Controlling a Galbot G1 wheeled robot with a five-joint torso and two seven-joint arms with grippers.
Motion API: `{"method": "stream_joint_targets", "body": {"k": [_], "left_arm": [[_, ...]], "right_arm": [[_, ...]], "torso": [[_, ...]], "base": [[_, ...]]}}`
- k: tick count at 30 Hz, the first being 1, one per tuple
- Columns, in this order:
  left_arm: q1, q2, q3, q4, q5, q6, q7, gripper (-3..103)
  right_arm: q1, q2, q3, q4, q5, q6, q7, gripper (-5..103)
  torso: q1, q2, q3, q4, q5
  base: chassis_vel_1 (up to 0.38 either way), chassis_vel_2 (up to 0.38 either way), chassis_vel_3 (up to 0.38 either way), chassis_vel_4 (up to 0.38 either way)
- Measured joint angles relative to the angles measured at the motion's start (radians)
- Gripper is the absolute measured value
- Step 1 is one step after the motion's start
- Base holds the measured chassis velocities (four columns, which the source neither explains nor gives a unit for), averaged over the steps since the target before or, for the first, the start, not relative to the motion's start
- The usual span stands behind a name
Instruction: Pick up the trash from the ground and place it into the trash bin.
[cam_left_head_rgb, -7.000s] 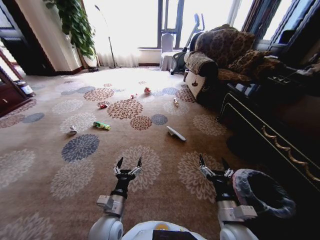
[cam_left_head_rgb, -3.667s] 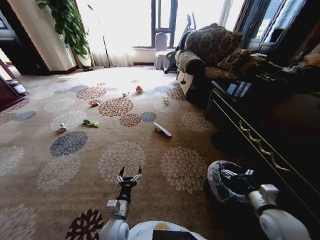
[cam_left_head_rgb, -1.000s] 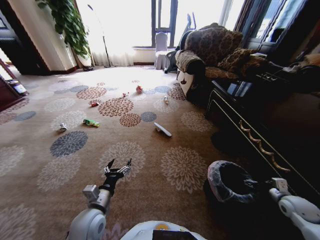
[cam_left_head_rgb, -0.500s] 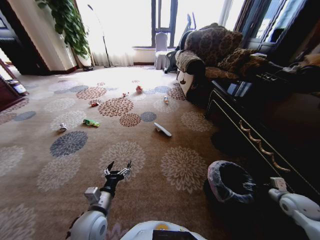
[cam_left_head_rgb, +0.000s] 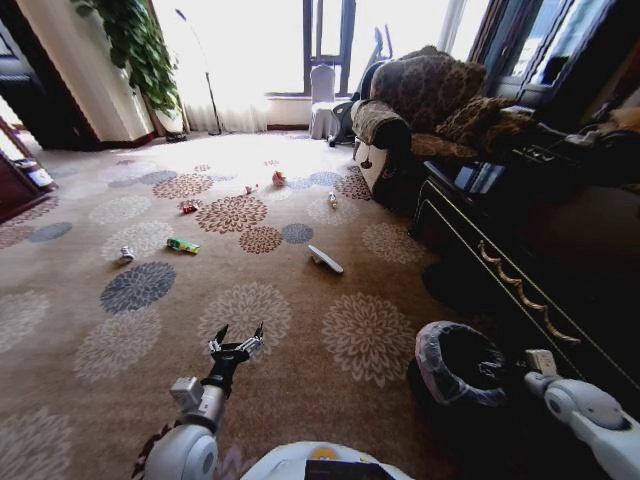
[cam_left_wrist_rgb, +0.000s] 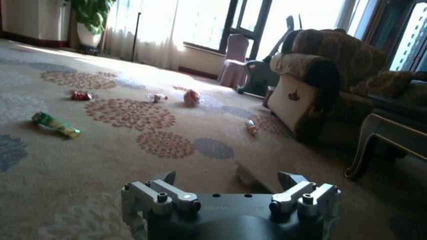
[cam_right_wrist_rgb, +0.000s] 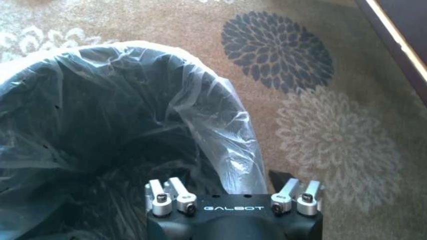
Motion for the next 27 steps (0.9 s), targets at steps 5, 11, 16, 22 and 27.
{"method": "stream_joint_targets", "body": {"k": [5, 11, 16, 22, 27], "left_arm": [[-0.001, -0.002, -0.003, 0.002, 0.0, -0.002, -0.001, 100], [-0.004, -0.008, -0.005, 0.012, 0.0, -0.008, -0.003, 100], [-0.005, -0.022, 0.007, 0.017, 0.009, -0.014, -0.003, 100], [-0.001, -0.029, 0.01, 0.018, 0.015, -0.019, -0.002, 103], [-0.002, -0.03, 0.012, 0.018, 0.015, -0.02, -0.001, 100]], "right_arm": [[0.004, -0.004, -0.004, -0.003, -0.002, -0.003, 0.0, 57], [-0.007, -0.005, -0.009, 0.009, -0.007, 0.003, 0.001, 40], [-0.016, -0.003, -0.011, 0.016, -0.029, 0.019, 0.002, 24], [-0.016, 0.004, -0.021, 0.028, -0.042, 0.031, 0.003, 5], [-0.034, 0.006, -0.015, 0.063, -0.032, 0.031, 0.004, 4]], "torso": [[0.0, 0.0, 0.0, 0.0001, 0.0001], [0.0, 0.0, 0.0, 0.0, -0.0002], [0.0, 0.0, 0.0, 0.0, -0.0006], [0.0, 0.0, 0.0, 0.0, -0.0012], [0.0, 0.001, 0.0, -0.0003, -0.0013]], "base": [[0.0, 0.0, 0.0, 0.0], [0.0, 0.0, 0.0, 0.0], [0.0, 0.0, 0.0, 0.0], [0.0, 0.0, 0.0, 0.0], [0.0, 0.0, 0.0, 0.0]]}}
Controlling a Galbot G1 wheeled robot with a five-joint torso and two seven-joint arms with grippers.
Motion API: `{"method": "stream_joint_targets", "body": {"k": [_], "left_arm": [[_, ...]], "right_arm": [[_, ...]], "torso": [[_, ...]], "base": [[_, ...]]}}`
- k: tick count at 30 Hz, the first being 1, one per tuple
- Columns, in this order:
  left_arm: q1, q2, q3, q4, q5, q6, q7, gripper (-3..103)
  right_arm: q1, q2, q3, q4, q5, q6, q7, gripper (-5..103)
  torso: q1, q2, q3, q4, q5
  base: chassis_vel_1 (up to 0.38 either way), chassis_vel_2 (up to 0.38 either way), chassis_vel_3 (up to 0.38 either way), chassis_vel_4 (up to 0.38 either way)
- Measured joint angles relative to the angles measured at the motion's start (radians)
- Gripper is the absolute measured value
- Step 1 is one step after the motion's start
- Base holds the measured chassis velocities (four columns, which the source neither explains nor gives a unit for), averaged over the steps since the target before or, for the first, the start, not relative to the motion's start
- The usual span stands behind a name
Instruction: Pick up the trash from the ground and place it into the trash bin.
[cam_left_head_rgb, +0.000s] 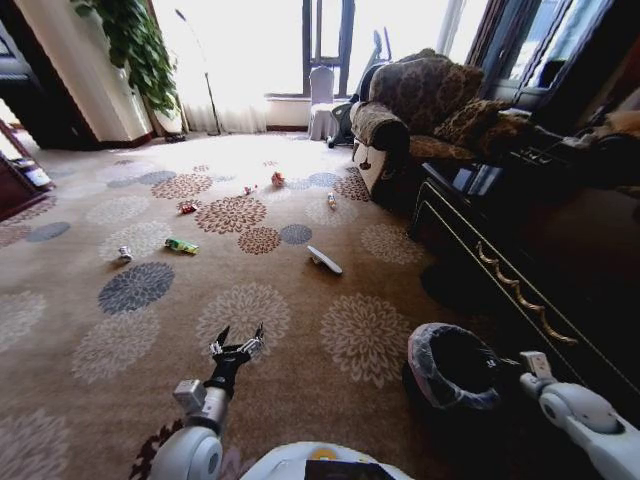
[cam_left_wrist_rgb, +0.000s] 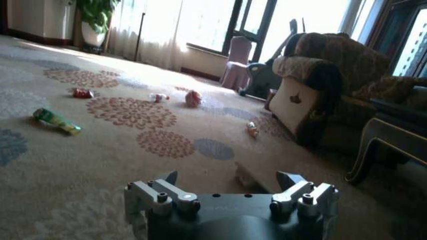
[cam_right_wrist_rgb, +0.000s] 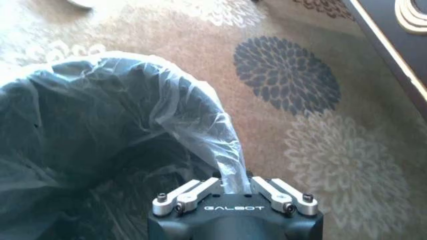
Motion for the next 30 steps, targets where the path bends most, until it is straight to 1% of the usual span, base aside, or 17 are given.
{"method": "stream_joint_targets", "body": {"k": [5, 13, 14, 15, 16, 17, 18, 19, 21, 22, 23, 24, 25, 26, 28, 29, 30], "left_arm": [[0.0, -0.003, 0.003, -0.002, 0.001, -0.001, 0.001, 100], [0.003, -0.001, 0.003, -0.006, 0.001, -0.006, 0.001, 100], [0.002, -0.001, 0.004, -0.007, 0.0, -0.006, 0.001, 100], [0.002, 0.0, 0.005, -0.008, 0.0, -0.006, 0.001, 100], [0.002, 0.0, 0.006, -0.009, 0.0, -0.006, 0.001, 100], [0.002, 0.0, 0.008, -0.011, 0.0, -0.007, 0.001, 100], [0.002, 0.0, 0.008, -0.011, 0.0, -0.007, 0.001, 100], [0.002, 0.0, 0.01, -0.012, 0.001, -0.008, 0.002, 100], [0.003, 0.0, 0.01, -0.015, 0.001, -0.009, 0.002, 97], [0.004, 0.0, 0.01, -0.019, 0.001, -0.01, 0.002, 99], [0.006, 0.001, 0.01, -0.021, 0.001, -0.011, 0.002, 101], [0.006, 0.001, 0.01, -0.022, 0.001, -0.012, 0.002, 101], [0.006, 0.002, 0.01, -0.024, 0.001, -0.012, 0.002, 97], [0.006, 0.002, 0.01, -0.024, 0.001, -0.012, 0.002, 97], [0.007, 0.003, 0.01, -0.031, 0.001, -0.013, 0.003, 100], [0.007, 0.003, 0.01, -0.031, 0.001, -0.013, 0.003, 100], [0.007, 0.003, 0.009, -0.032, 0.001, -0.014, 0.003, 100]], "right_arm": [[-0.02, 0.002, 0.015, 0.042, 0.021, -0.003, 0.0, 3], [-0.04, 0.025, 0.06, 0.145, 0.074, -0.018, 0.0, 1], [-0.045, 0.029, 0.06, 0.161, 0.079, -0.022, -0.003, 1], [-0.05, 0.034, 0.059, 0.18, 0.085, -0.025, -0.011, 0], [-0.052, 0.038, 0.062, 0.194, 0.086, -0.025, -0.013, 0], [-0.055, 0.046, 0.075, 0.216, 0.09, -0.024, -0.012, 0], [-0.055, 0.046, 0.075, 0.216, 0.09, -0.024, -0.012, 0], [-0.057, 0.055, 0.091, 0.246, 0.106, -0.021, -0.01, 0], [-0.059, 0.063, 0.103, 0.268, 0.12, -0.02, -0.008, 0], [-0.061, 0.07, 0.109, 0.287, 0.133, -0.017, -0.009, 0], [-0.06, 0.076, 0.117, 0.307, 0.143, -0.013, -0.009, 0], [-0.059, 0.081, 0.122, 0.319, 0.147, -0.007, -0.01, 0], [-0.056, 0.089, 0.125, 0.332, 0.151, 0.011, -0.008, 0], [-0.056, 0.089, 0.125, 0.332, 0.151, 0.011, -0.008, 0], [-0.039, 0.122, 0.117, 0.365, 0.164, 0.094, -0.006, 0], [-0.039, 0.122, 0.117, 0.365, 0.164, 0.094, -0.006, 0], [-0.031, 0.137, 0.111, 0.377, 0.169, 0.129, -0.007, 0]], "torso": [[0.0, 0.0, 0.0, 0.0, 0.0006], [0.0, -0.001, 0.001, 0.0006, 0.0035], [0.0, -0.001, 0.001, 0.0008, 0.0044], [0.0, -0.001, 0.001, 0.0006, 0.0071], [0.0, -0.001, 0.001, 0.0008, 0.0074], [0.0, -0.001, 0.001, 0.0013, 0.0046], [0.0, -0.001, 0.001, 0.0013, 0.0046], [0.0, -0.001, 0.001, 0.0008, 0.0017], [0.0, -0.001, 0.001, 0.0009, 0.0021], [0.0, -0.001, 0.001, 0.0006, 0.0031], [0.0, -0.001, 0.001, 0.0008, 0.0031], [0.0, -0.001, 0.001, 0.0009, 0.0025], [0.0, -0.001, 0.001, 0.0008, 0.0014], [0.0, -0.001, 0.001, 0.0008, 0.0014], [0.0, -0.001, 0.001, 0.0003, 0.0016], [0.0, -0.001, 0.001, 0.0003, 0.0016], [0.0, -0.001, 0.001, 0.0004, 0.0018]], "base": [[0.0, 0.0, 0.0, 0.0], [0.0, 0.0, 0.0, 0.0], [0.0, 0.0, 0.0, 0.0], [0.0, 0.0, 0.0, 0.0], [0.0, 0.0, 0.0, 0.0], [0.0, 0.0, 0.0, 0.0], [0.0, 0.0, 0.0, 0.0], [0.0, 0.0, 0.0, 0.0], [0.0, 0.0, 0.0, 0.0], [0.0, 0.0, 0.0, 0.0], [0.0, 0.0, 0.0, 0.0], [0.0, 0.0, 0.0, 0.0], [0.0, 0.0, 0.0, 0.0], [0.0, 0.0, 0.0, 0.0], [0.0, 0.0, 0.0, 0.0], [0.0, 0.0, 0.0, 0.0], [0.0, 0.0, 0.0, 0.0]]}}
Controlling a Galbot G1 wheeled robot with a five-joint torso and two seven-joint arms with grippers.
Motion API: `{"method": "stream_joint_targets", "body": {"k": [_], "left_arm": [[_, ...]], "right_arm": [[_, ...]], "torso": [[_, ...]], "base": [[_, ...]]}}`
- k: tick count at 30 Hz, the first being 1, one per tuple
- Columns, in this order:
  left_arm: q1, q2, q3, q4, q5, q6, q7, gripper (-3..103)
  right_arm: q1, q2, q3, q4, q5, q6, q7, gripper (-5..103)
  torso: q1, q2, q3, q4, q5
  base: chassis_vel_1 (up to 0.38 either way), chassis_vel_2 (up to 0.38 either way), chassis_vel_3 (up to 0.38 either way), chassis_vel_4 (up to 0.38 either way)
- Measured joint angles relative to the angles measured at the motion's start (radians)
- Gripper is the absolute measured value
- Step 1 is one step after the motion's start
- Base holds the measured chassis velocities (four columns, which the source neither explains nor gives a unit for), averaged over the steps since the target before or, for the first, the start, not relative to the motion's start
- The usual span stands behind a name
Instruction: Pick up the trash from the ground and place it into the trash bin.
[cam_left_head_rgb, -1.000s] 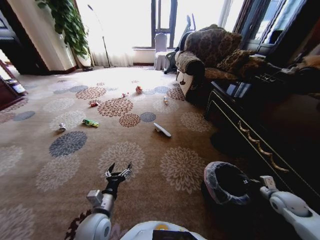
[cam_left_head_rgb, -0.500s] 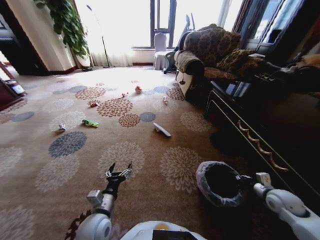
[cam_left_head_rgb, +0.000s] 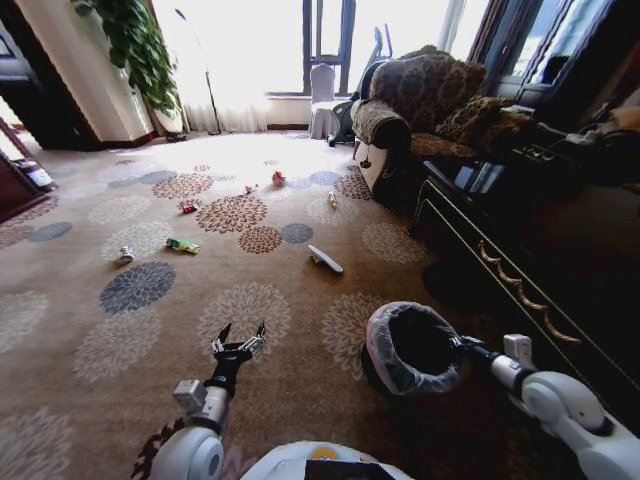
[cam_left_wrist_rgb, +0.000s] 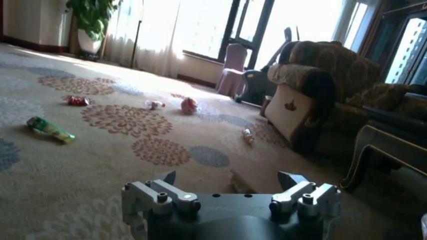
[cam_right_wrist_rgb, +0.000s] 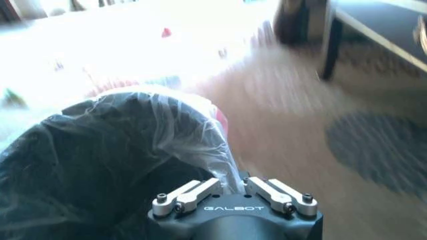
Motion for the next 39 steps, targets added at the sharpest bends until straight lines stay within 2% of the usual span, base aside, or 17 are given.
{"method": "stream_joint_targets", "body": {"k": [1, 3, 6, 7, 9, 10, 11, 12, 13, 14, 17, 24, 27, 39], "left_arm": [[-0.001, 0.0, -0.001, -0.002, 0.002, -0.002, 0.001, 100], [-0.001, 0.0, -0.001, -0.002, 0.003, -0.002, 0.001, 100], [-0.01, 0.002, 0.003, 0.005, 0.019, -0.009, 0.003, 100], [-0.01, 0.002, 0.003, 0.005, 0.019, -0.009, 0.003, 100], [-0.024, 0.011, 0.005, 0.028, 0.047, -0.024, 0.011, 100], [-0.024, 0.011, 0.005, 0.028, 0.047, -0.024, 0.011, 100], [-0.034, 0.019, 0.004, 0.042, 0.063, -0.034, 0.015, 100], [-0.034, 0.019, 0.004, 0.042, 0.063, -0.034, 0.015, 100], [-0.044, 0.026, 0.002, 0.054, 0.075, -0.04, 0.017, 100], [-0.052, 0.032, 0.001, 0.063, 0.078, -0.041, 0.018, 100], [-0.067, 0.035, 0.001, 0.084, 0.083, -0.043, 0.02, 100], [-0.079, 0.015, 0.015, 0.13, 0.092, -0.054, 0.025, 100], [-0.089, 0.014, 0.017, 0.157, 0.092, -0.076, 0.029, 100], [-0.098, 0.026, 0.018, 0.164, 0.045, -0.103, 0.062, 100]], "right_arm": [[0.016, 0.036, -0.007, 0.02, -0.008, 0.057, 0.0, 0], [0.022, 0.05, -0.01, 0.026, -0.02, 0.077, 0.0, 0], [0.04, 0.167, -0.026, 0.055, -0.116, 0.169, 0.002, 0], [0.04, 0.167, -0.026, 0.055, -0.116, 0.169, 0.002, 0], [0.035, 0.248, -0.035, 0.065, -0.212, 0.232, 0.001, 0], [0.035, 0.248, -0.035, 0.065, -0.212, 0.232, 0.001, 0], [0.032, 0.284, -0.038, 0.065, -0.265, 0.279, 0.002, 0], [0.032, 0.284, -0.038, 0.065, -0.265, 0.279, 0.002, 0], [0.029, 0.316, -0.043, 0.065, -0.306, 0.31, 0.002, 0], [0.027, 0.341, -0.05, 0.065, -0.331, 0.329, 0.002, 0], [0.029, 0.38, -0.066, 0.063, -0.373, 0.363, 0.002, 0], [0.026, 0.411, -0.076, 0.044, -0.434, 0.421, 0.002, 0], [0.02, 0.404, -0.075, 0.047, -0.434, 0.422, 0.002, 0], [0.004, 0.414, -0.074, 0.058, -0.439, 0.433, 0.003, 0]], "torso": [[0.0, 0.0, 0.0, 0.0004, -0.0001], [0.0, 0.0, 0.0, 0.0004, 0.0], [0.0, 0.0, 0.0, 0.0, -0.0001], [0.0, 0.0, 0.0, 0.0, -0.0001], [0.0, 0.0, 0.0, 0.0, 0.0001], [0.0, 0.0, 0.0, 0.0, 0.0001], [0.0, 0.0, 0.0, -0.0001, -0.0004], [0.0, 0.0, 0.0, -0.0001, -0.0004], [0.0, 0.0, 0.0, -0.0003, -0.0011], [0.0, 0.0, 0.0, -0.0002, -0.0001], [0.0, 0.0, 0.0, 0.0, -0.0003], [0.0, 0.0, 0.0, 0.0, -0.0001], [0.0, 0.0, 0.0, 0.0, -0.0002], [0.0, 0.001, 0.0, 0.0, -0.0001]], "base": [[0.0, 0.0, 0.0, 0.0], [0.0, 0.0, 0.0, 0.0], [0.0, 0.0, 0.0, 0.0], [0.0, 0.0, 0.0, 0.0], [0.0, 0.0, 0.0, 0.0], [0.0, 0.0, 0.0, 0.0], [0.0, 0.0, 0.0, 0.0], [0.0, 0.0, 0.0, 0.0], [0.0, 0.0, 0.0, 0.0], [0.0, 0.0, 0.0, 0.0], [0.0, 0.0, 0.0, 0.0], [0.0, 0.0, 0.0, 0.0], [0.0, 0.0, 0.0, 0.0], [-0.092, 0.095, 0.099, -0.081]]}}
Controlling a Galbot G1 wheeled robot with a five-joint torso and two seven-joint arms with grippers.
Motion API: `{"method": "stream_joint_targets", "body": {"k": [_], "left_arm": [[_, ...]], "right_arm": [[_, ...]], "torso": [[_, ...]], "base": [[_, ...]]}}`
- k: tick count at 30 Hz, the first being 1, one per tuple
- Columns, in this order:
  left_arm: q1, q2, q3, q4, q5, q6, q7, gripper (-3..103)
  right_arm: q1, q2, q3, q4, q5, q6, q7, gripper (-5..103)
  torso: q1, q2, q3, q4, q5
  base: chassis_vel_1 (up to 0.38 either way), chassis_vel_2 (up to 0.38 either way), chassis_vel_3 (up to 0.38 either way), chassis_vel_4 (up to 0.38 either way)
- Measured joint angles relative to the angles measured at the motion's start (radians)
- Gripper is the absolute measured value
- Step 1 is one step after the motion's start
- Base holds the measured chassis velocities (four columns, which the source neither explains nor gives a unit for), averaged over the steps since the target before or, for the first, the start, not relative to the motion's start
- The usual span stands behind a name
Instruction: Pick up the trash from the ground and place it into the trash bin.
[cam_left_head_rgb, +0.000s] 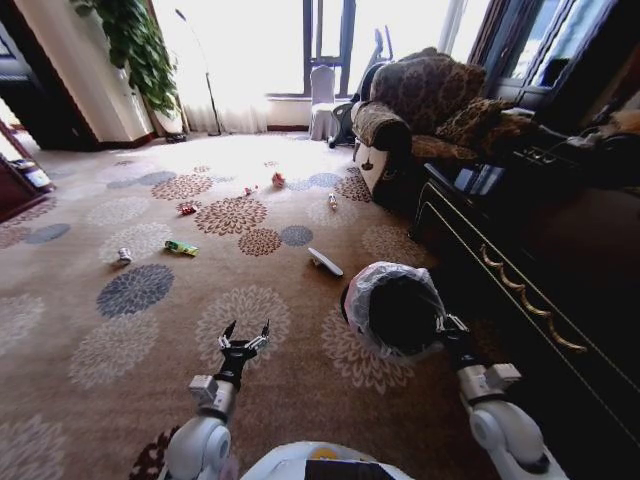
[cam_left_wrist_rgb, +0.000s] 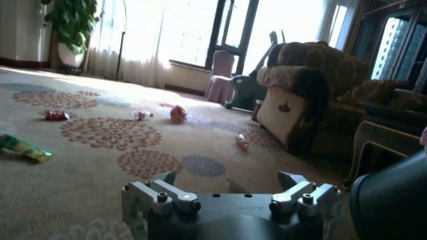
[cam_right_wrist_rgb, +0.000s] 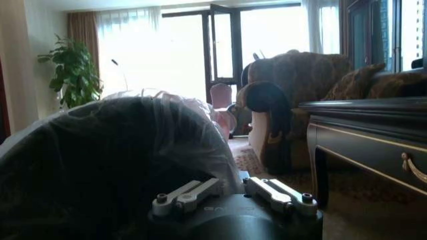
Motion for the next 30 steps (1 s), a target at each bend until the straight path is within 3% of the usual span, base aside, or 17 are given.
{"method": "stream_joint_targets", "body": {"k": [3, 6, 10, 17, 18, 20, 22, 24, 25, 28, 30], "left_arm": [[-0.005, 0.006, 0.011, 0.005, -0.035, 0.004, 0.007, 100], [-0.006, 0.006, 0.015, 0.006, -0.039, 0.006, 0.012, 100], [-0.012, 0.007, 0.016, 0.016, -0.039, 0.004, 0.013, 100], [-0.019, 0.015, 0.014, 0.024, -0.057, 0.013, 0.013, 100], [-0.024, 0.02, 0.018, 0.028, -0.092, 0.027, 0.012, 100], [-0.052, 0.034, 0.042, 0.051, -0.21, 0.095, 0.002, 100], [-0.063, 0.036, 0.047, 0.059, -0.24, 0.113, -0.002, 100], [-0.12, 0.044, 0.067, 0.102, -0.363, 0.18, -0.023, 100], [-0.12, 0.044, 0.067, 0.102, -0.363, 0.18, -0.023, 100], [-0.216, 0.05, 0.099, 0.191, -0.546, 0.251, -0.072, 102], [-0.242, 0.052, 0.109, 0.218, -0.583, 0.261, -0.081, 100]], "right_arm": [[-0.004, 0.0, -0.002, -0.001, -0.001, 0.003, 0.0, 0], [-0.007, 0.0, -0.005, -0.002, -0.001, 0.003, 0.0, 0], [-0.005, 0.0, -0.009, -0.004, -0.002, 0.003, 0.001, 0], [0.002, 0.0, -0.015, -0.009, -0.003, 0.005, 0.0, 0], [0.001, 0.0, -0.014, -0.011, -0.016, 0.005, 0.0, 0], [-0.005, 0.001, -0.008, -0.018, -0.053, 0.014, 0.001, 0], [-0.008, 0.001, -0.007, -0.02, -0.061, 0.018, 0.001, 0], [-0.02, 0.0, -0.008, -0.021, -0.067, 0.021, 0.001, 0], [-0.02, 0.0, -0.008, -0.021, -0.067, 0.021, 0.001, 0], [-0.046, -0.004, -0.016, -0.018, -0.068, 0.026, 0.0, 0], [-0.049, -0.006, -0.017, -0.017, -0.066, 0.027, 0.0, 0]], "torso": [[0.0, 0.0, 0.0, -0.0001, -0.0005], [0.0, 0.0, 0.0, 0.0, 0.0009], [0.0, 0.0, 0.0, 0.0, -0.0008], [0.0, 0.0, 0.0, 0.0002, -0.0002], [0.0, 0.0, 0.0, 0.0002, 0.001], [0.0, 0.0, 0.0, 0.0002, -0.001], [0.001, 0.0, 0.001, 0.0004, -0.0005], [0.001, 0.0, 0.001, 0.0003, 0.0006], [0.001, 0.0, 0.001, 0.0003, 0.0006], [0.0, 0.0, 0.0, -0.0003, -0.0001], [0.0, 0.0, 0.0, -0.0002, 0.0002]], "base": [[-0.242, 0.249, 0.236, -0.235], [-0.284, 0.289, 0.289, -0.27], [-0.306, 0.289, 0.306, -0.295], [-0.328, 0.334, 0.323, -0.334], [-0.343, 0.351, 0.367, -0.347], [-0.318, 0.333, 0.328, -0.307], [-0.287, 0.285, 0.291, -0.287], [-0.158, 0.204, 0.15, -0.153], [-0.126, 0.173, 0.15, -0.153], [-0.052, 0.073, 0.036, -0.028], [0.065, -0.016, -0.054, 0.023]]}}
